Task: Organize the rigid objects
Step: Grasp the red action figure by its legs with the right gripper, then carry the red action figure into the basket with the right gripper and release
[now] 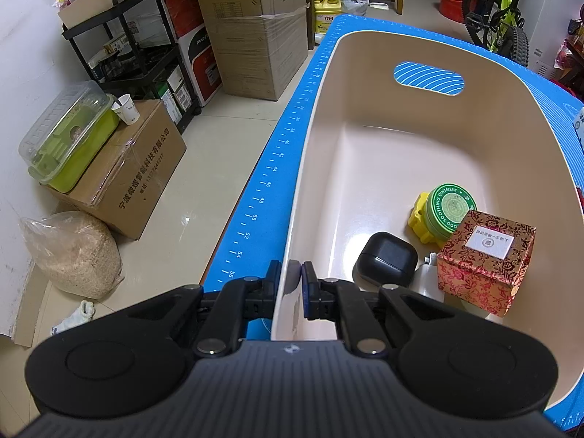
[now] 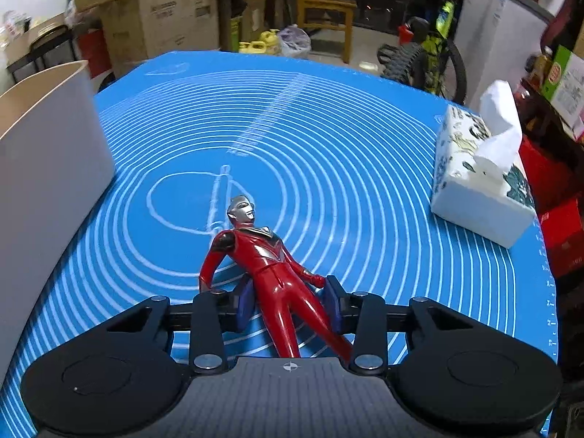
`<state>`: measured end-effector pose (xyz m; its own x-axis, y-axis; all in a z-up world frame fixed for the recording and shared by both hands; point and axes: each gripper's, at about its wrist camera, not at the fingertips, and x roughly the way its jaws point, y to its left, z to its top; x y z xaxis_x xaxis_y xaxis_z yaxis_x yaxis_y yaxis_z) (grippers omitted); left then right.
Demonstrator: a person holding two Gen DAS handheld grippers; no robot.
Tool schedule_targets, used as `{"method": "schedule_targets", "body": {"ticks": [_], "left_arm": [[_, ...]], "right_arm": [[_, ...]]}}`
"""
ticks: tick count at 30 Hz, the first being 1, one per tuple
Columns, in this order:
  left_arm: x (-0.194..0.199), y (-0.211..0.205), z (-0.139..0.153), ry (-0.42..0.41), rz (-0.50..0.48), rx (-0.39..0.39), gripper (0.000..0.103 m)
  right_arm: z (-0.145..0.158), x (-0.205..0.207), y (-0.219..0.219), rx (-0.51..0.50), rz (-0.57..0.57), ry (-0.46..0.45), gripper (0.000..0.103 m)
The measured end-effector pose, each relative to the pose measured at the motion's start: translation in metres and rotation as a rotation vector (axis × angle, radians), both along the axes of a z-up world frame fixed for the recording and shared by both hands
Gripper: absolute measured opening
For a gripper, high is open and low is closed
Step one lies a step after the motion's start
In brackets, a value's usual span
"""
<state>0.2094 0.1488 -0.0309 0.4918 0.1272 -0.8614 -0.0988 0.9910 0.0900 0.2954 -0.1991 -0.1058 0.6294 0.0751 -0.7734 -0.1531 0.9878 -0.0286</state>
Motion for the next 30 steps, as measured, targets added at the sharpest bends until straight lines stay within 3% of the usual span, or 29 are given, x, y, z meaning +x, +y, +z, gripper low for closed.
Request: {"method": "schedule_targets", "body": {"ticks": [20, 30], "left_arm": [[0.001, 0.002, 0.002, 0.001, 0.001, 0.001, 0.014], [0.0, 0.003, 0.003, 0.001, 0.004, -0.001, 0.014]], "right_arm": [[0.026, -0.03, 0.001, -0.03, -0.037, -0.159, 0.046], [0.081, -0.053, 0.029, 0.019, 0.029, -0.304, 0.046]]}}
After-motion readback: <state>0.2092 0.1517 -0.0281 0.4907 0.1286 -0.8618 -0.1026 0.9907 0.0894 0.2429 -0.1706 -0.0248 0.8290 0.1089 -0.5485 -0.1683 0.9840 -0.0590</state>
